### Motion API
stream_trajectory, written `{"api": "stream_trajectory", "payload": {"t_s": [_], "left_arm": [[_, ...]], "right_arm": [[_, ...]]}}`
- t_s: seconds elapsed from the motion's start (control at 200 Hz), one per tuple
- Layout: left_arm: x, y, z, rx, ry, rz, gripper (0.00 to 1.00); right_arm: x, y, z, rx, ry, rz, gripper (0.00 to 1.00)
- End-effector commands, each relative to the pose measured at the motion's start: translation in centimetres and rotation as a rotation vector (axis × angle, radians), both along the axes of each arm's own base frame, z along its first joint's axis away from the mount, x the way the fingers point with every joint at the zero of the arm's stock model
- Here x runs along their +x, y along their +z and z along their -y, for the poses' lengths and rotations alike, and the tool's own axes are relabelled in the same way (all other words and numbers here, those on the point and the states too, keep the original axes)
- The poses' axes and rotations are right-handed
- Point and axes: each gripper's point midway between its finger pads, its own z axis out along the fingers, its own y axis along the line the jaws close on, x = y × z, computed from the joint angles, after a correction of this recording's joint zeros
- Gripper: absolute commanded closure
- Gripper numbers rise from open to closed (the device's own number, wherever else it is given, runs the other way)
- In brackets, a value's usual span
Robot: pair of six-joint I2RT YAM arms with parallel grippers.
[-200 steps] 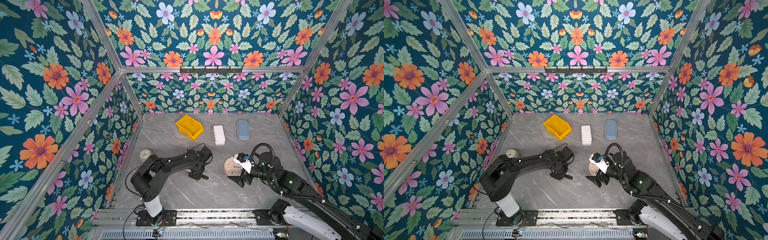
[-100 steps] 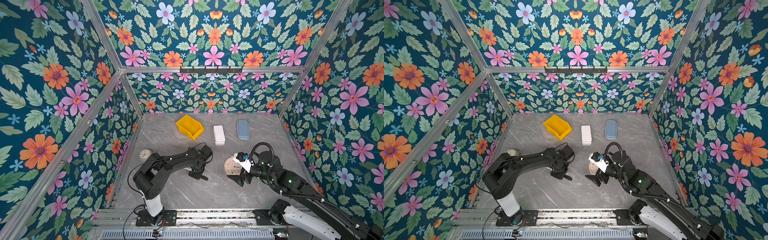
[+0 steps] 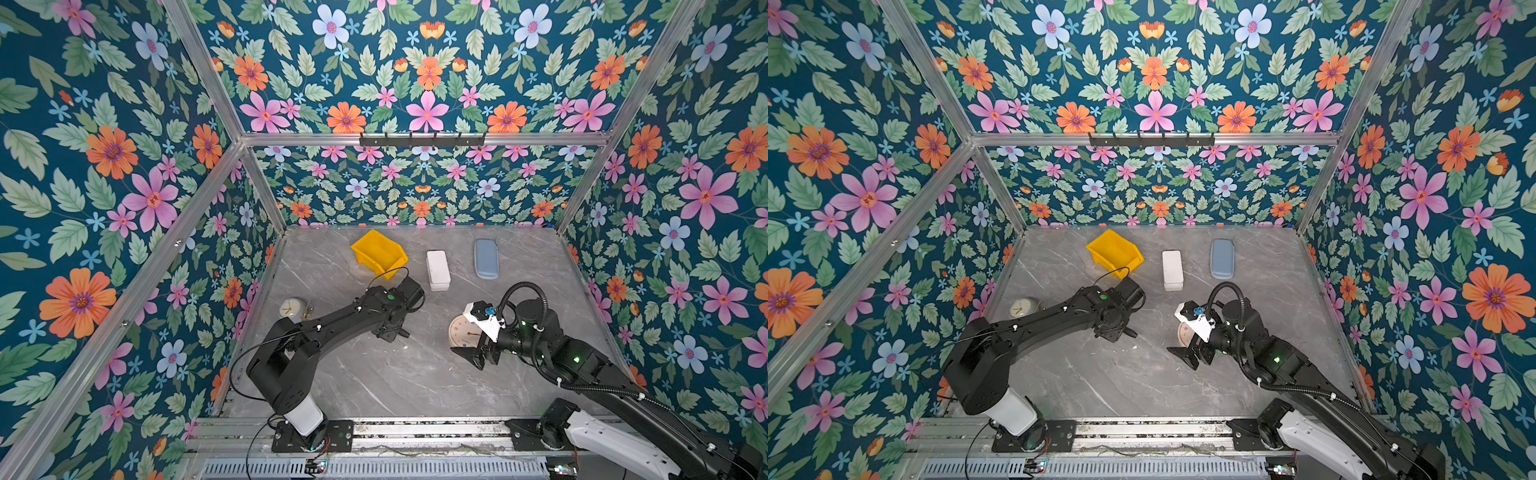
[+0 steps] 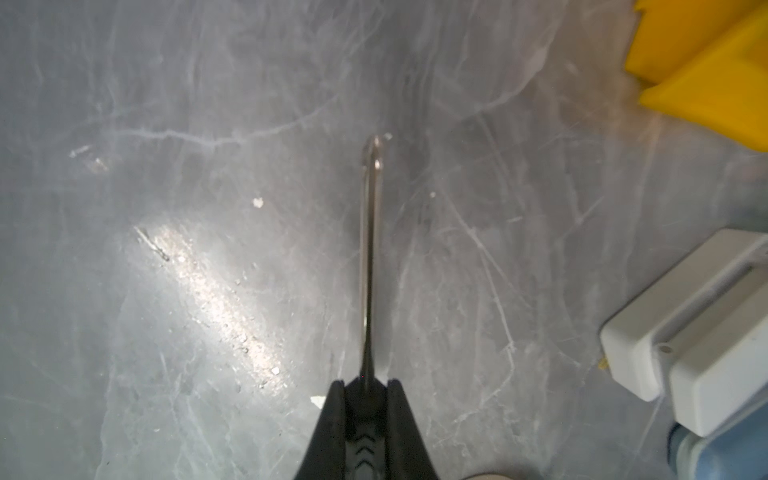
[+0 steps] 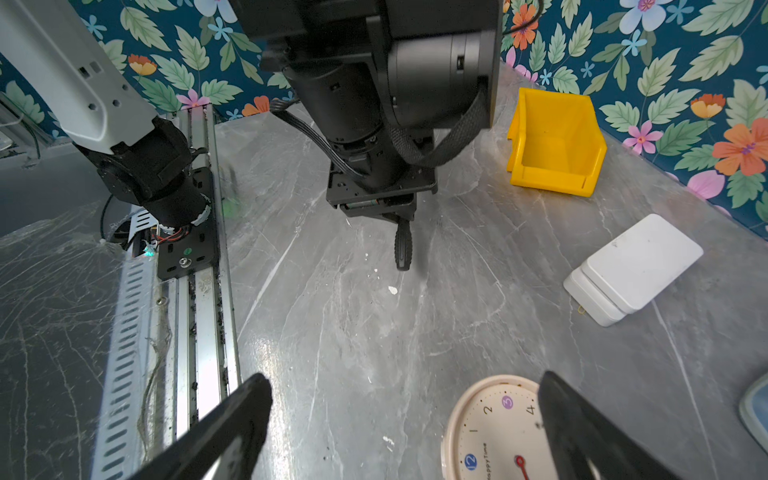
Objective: Put the screwdriver in the bin
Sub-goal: 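Carry the screwdriver with the left gripper over the yellow bin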
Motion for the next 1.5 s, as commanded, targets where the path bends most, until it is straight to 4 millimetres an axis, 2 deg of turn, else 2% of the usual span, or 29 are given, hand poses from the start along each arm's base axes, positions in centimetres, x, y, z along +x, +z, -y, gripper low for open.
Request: {"api": "stream_trajectory", "payload": {"t_s": [0.0,0.17,0.37,0.58,0.79,0.99,1.216,1.496], "left_arm": [[1.6,2.1,-1.0,0.075,-0.039,0.106,0.96],[3.7,4.7,-1.1,0.093,-0.077,0.203,0.96],[6.5,6.5,-1.1,0.07,-0.115,0.289,0.96],[9.9,8.0,-1.8,0.06,-0.121,0.342,0.96],[13.4,8.5,-1.7,0.066,-0.13,0.363,0.96],[17.2,8.4,-1.7,0.066,-0.119,0.374,0.95],[21.4,7.9,-2.3,0.083,-0.113,0.371,0.95],[24.9,6.2,-2.2,0.074,-0.107,0.347,0.94]], "right_arm": [[0.2,1.1,-0.4,0.033,0.005,0.03,0.01],[0.7,1.6,-0.7,0.052,-0.001,0.04,0.01],[1.6,2.1,-0.8,0.053,-0.026,0.073,0.01],[3.9,2.4,-1.2,0.035,-0.084,0.125,0.01],[6.9,3.4,-1.7,0.05,-0.172,0.192,0.01],[8.9,3.4,-2.6,0.057,-0.207,0.217,0.01],[9.3,3.3,-3.2,0.066,-0.201,0.204,0.01],[9.3,3.1,-3.0,0.048,-0.208,0.203,0.01]]}}
